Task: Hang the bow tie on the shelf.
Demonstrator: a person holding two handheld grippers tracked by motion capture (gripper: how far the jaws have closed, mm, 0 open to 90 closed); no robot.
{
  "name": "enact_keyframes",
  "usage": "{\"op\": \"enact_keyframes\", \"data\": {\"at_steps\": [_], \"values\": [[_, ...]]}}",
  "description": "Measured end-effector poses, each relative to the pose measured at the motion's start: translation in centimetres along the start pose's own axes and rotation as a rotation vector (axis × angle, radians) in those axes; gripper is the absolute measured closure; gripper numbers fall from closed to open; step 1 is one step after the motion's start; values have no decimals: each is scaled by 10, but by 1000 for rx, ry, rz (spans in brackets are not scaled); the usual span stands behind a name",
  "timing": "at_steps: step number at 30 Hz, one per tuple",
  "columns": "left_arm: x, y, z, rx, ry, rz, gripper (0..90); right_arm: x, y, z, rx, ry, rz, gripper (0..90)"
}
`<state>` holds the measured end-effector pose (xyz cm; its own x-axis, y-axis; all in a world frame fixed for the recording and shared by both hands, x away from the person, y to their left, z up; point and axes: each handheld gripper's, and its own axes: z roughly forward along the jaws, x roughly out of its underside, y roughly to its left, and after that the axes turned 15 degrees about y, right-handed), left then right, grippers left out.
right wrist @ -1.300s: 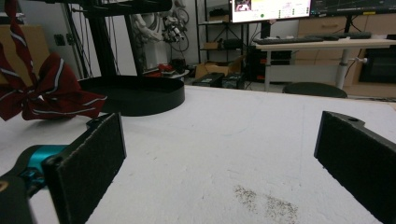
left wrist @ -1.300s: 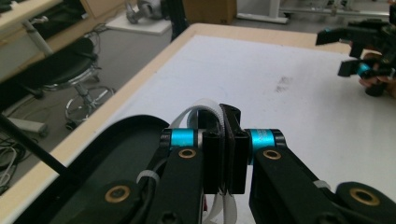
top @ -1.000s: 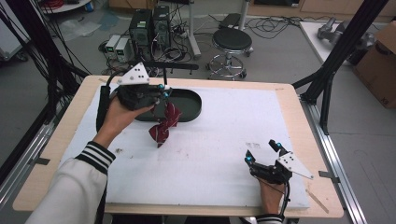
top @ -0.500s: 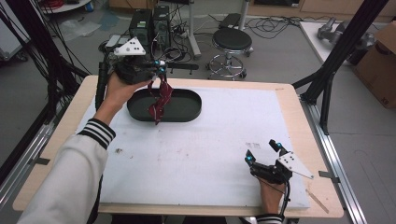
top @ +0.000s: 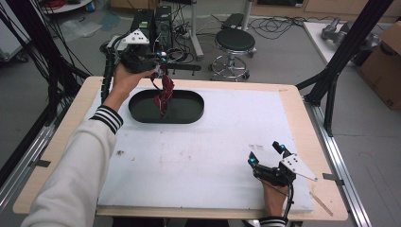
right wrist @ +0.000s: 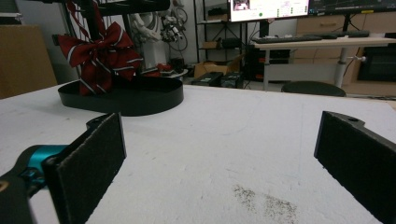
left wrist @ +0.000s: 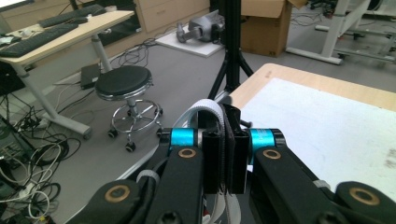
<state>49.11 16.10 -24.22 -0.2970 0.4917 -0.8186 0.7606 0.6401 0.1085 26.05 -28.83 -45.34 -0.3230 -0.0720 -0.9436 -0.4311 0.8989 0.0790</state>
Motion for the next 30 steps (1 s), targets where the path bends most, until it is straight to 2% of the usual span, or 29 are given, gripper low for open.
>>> {"op": "enact_keyframes", "data": {"at_steps": [3, 10, 13, 15, 17, 21, 25, 30], "values": [[0, 7, 3, -25, 6, -6, 874, 0, 0, 0, 0, 0, 3, 10], [5, 22, 7, -83, 10, -72, 874, 0, 0, 0, 1, -1, -5, 10], [7, 26, 11, -86, 12, -96, 874, 0, 1, 0, 1, -3, -7, 10], [8, 27, 14, -84, 22, -96, 873, 0, 1, 0, -1, -1, -7, 10], [8, 27, 17, -92, 28, -93, 874, 0, 1, 0, -1, 0, -5, 10], [11, 32, 21, -113, 43, -118, 874, 0, 0, 0, -5, -4, 4, 10], [14, 37, 24, -119, 80, -141, 873, 0, -1, 0, -7, -12, 1, 10], [15, 40, 23, -132, 148, -148, 871, 0, -1, 0, -7, -9, 6, 10]]}}
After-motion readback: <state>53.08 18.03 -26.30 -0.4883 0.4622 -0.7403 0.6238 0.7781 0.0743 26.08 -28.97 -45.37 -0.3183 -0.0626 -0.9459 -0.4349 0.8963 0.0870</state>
